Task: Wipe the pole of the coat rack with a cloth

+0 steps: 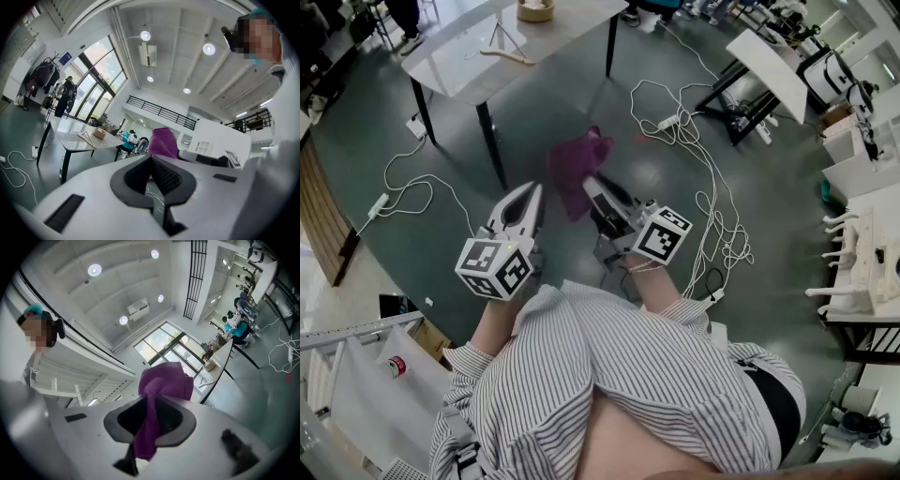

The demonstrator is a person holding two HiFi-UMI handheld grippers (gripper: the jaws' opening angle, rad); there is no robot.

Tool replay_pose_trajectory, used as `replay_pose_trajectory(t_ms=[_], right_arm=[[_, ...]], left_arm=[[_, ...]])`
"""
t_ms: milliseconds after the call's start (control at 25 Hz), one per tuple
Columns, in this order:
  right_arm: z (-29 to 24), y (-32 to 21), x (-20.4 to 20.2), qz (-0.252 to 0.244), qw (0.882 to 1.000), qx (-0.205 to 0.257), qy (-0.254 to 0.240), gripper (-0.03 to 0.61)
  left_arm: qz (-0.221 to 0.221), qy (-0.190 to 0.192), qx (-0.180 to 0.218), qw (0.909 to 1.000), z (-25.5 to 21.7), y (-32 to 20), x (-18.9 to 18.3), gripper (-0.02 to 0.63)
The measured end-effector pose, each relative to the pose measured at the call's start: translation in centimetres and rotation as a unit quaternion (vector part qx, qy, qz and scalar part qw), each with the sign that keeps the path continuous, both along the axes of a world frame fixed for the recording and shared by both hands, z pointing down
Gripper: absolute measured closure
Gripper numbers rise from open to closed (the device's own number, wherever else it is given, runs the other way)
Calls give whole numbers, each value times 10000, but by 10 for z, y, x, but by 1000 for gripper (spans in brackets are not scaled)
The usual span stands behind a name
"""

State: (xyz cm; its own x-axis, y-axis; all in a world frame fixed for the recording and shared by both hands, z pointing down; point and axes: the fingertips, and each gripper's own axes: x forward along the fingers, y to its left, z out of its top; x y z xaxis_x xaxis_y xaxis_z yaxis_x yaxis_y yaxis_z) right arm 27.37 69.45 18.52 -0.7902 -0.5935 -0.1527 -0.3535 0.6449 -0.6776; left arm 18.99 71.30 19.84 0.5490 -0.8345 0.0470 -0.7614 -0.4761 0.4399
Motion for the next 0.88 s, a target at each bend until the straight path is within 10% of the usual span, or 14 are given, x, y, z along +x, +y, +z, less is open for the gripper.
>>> replay_pose_trajectory(t_ms=[880], right_arm=[[3,4,4,-205,9993,221,239,518]], left_arm=[[-240,97,-187,9995,11,-8,18,604]])
